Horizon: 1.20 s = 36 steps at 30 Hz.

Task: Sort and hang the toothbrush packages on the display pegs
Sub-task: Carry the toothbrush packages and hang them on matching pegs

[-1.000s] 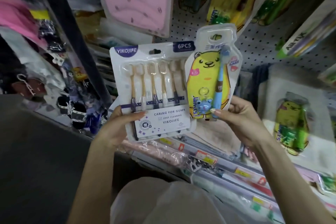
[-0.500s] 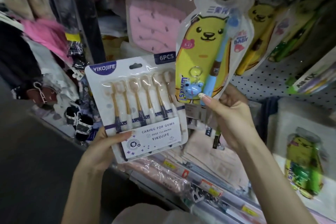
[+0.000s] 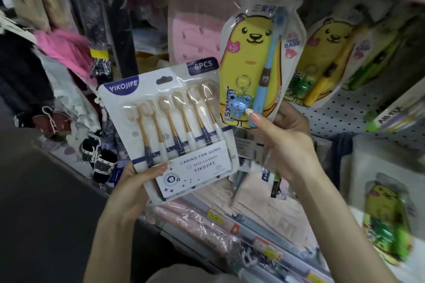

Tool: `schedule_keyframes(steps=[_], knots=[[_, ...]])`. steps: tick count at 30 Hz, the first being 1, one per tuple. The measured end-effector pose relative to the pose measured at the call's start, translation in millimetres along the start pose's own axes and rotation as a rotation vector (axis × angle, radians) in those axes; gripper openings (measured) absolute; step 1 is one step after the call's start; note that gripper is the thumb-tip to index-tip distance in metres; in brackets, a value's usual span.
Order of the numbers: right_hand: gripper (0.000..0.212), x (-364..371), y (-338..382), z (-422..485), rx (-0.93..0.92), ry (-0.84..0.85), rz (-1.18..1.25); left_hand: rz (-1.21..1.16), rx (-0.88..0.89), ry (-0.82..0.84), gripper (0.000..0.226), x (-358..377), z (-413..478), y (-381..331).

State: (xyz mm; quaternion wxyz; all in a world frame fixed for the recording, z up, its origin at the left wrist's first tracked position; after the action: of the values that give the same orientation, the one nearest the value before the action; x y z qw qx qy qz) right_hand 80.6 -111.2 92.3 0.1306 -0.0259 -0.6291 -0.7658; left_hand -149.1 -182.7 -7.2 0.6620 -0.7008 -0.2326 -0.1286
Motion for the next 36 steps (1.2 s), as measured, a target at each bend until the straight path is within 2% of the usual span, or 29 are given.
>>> schedule_keyframes(steps=[1, 6, 10, 12, 13, 15, 16, 19, 21, 23, 24, 26, 27, 31, 34, 36], knots=[[0.030, 1.4, 1.7, -0.5, -0.007, 0.005, -0.015, -0.014, 0.013, -0.020, 0.023, 1.8, -0.3, -2.0], [0.030, 6.4, 6.4, -2.4, -0.028, -0.016, -0.049, -0.020, 0.025, -0.048, 0.037, 8.6, 0.0, -9.6], [0.030, 7.0, 7.4, -4.5, -0.021, -0.026, -0.063, -0.042, 0.044, -0.033, 0.031, 11.8, 4.9, -14.9], [0.029, 5.4, 8.4, -5.7, -0.018, -0.043, -0.075, -0.025, 0.049, 0.006, 0.053, 14.8, 6.8, -18.5], [0.030, 4.7, 9.2, -6.4, -0.026, -0.048, -0.079, -0.032, 0.050, 0.011, 0.053, 15.9, 7.6, -19.8], [0.030, 4.6, 10.8, -8.5, -0.049, -0.044, -0.090, -0.063, 0.052, 0.020, 0.039, 18.6, 7.8, -22.5], [0.029, 5.2, 11.3, -9.6, -0.058, -0.039, -0.091, -0.071, 0.050, 0.028, 0.043, 21.7, 7.7, -24.2], [0.029, 5.6, 11.9, -12.5, -0.069, -0.036, -0.095, -0.074, 0.033, 0.004, 0.090, 25.6, 7.5, -28.1], [0.030, 5.9, 10.6, -14.3, -0.061, -0.045, -0.089, -0.078, 0.034, -0.013, 0.098, 26.0, 7.6, -29.7], [0.031, 7.7, 9.3, -16.0, -0.038, -0.040, -0.042, -0.084, 0.045, -0.014, 0.092, 26.3, 7.9, -30.1], [0.031, 9.4, 8.6, -17.0, -0.017, -0.025, -0.004, -0.088, 0.056, -0.003, 0.079, 26.6, 8.0, -30.4], [0.030, 13.8, 6.4, -20.7, 0.038, 0.009, 0.072, -0.102, 0.082, 0.010, 0.038, 28.8, 6.2, -32.5], [0.028, 14.8, 5.0, -21.3, 0.056, 0.014, 0.098, -0.095, 0.091, 0.011, 0.031, 31.6, 7.0, -33.6], [0.020, 17.2, 1.2, -23.8, -0.007, -0.050, 0.028, -0.078, 0.134, 0.000, 0.043, 35.5, 4.4, -35.5], [0.027, 13.3, 6.2, -19.4, -0.083, -0.107, -0.055, -0.064, 0.137, 0.008, 0.040, 34.2, 6.1, -34.0], [0.023, 4.5, 6.0, -12.7, -0.099, -0.185, -0.097, -0.064, 0.140, 0.017, 0.031, 34.6, 7.0, -35.8]])
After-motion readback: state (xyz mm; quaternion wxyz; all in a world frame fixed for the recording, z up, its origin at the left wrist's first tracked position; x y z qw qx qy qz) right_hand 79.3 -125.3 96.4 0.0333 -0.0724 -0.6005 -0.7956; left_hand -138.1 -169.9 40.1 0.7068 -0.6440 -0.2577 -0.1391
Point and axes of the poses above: each hand's wrist, its own z-axis towards the middle knuckle, its own x-axis out of the palm, y = z × x, the point moved 2 cm from there along z, towards the middle knuckle
